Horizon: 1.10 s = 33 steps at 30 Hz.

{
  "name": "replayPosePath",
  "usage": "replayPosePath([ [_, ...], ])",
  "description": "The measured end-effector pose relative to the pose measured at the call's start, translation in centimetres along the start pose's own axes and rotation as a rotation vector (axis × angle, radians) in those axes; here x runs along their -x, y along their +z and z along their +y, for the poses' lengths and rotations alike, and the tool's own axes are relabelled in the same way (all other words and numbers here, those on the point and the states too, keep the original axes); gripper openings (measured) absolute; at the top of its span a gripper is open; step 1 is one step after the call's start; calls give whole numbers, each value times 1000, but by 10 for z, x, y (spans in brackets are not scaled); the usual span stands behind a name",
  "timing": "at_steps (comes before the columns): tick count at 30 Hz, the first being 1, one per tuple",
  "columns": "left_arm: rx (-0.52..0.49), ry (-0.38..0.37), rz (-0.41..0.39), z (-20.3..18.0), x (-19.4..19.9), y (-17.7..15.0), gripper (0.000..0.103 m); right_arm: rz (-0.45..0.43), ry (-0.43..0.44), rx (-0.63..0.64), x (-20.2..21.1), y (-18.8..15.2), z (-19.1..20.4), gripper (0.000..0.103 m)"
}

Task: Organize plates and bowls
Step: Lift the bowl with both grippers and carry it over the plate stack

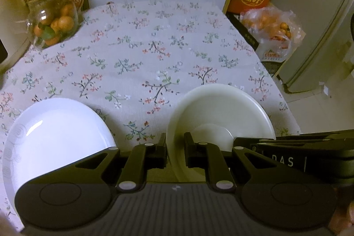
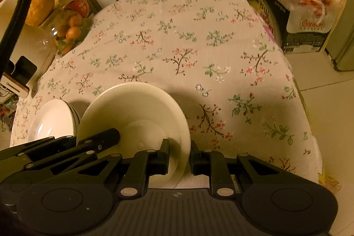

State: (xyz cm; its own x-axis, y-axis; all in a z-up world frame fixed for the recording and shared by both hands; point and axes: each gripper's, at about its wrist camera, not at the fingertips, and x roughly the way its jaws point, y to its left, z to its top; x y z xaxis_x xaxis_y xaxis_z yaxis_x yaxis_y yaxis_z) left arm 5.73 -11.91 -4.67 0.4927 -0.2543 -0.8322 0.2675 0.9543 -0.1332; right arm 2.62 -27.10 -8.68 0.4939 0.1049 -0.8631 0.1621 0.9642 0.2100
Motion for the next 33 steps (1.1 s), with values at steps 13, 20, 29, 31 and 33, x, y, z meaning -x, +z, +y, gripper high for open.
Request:
replayPosePath([
  [13, 35, 15, -34, 7, 10, 7, 13, -58, -12, 30, 11, 8, 13, 17],
  [20, 68, 35, -55, 22, 21, 8, 13, -84, -5, 63, 13, 15, 33, 17],
  [29, 121, 53, -66, 45, 31, 10, 13, -98, 2, 115, 11, 18, 61, 18],
  [31, 128, 59, -73, 51, 36, 9, 13, -103, 9, 125, 12, 19, 69, 18],
  [33, 138, 67, -78, 59, 41, 8, 13, -108, 20, 136, 13, 21, 77, 18],
])
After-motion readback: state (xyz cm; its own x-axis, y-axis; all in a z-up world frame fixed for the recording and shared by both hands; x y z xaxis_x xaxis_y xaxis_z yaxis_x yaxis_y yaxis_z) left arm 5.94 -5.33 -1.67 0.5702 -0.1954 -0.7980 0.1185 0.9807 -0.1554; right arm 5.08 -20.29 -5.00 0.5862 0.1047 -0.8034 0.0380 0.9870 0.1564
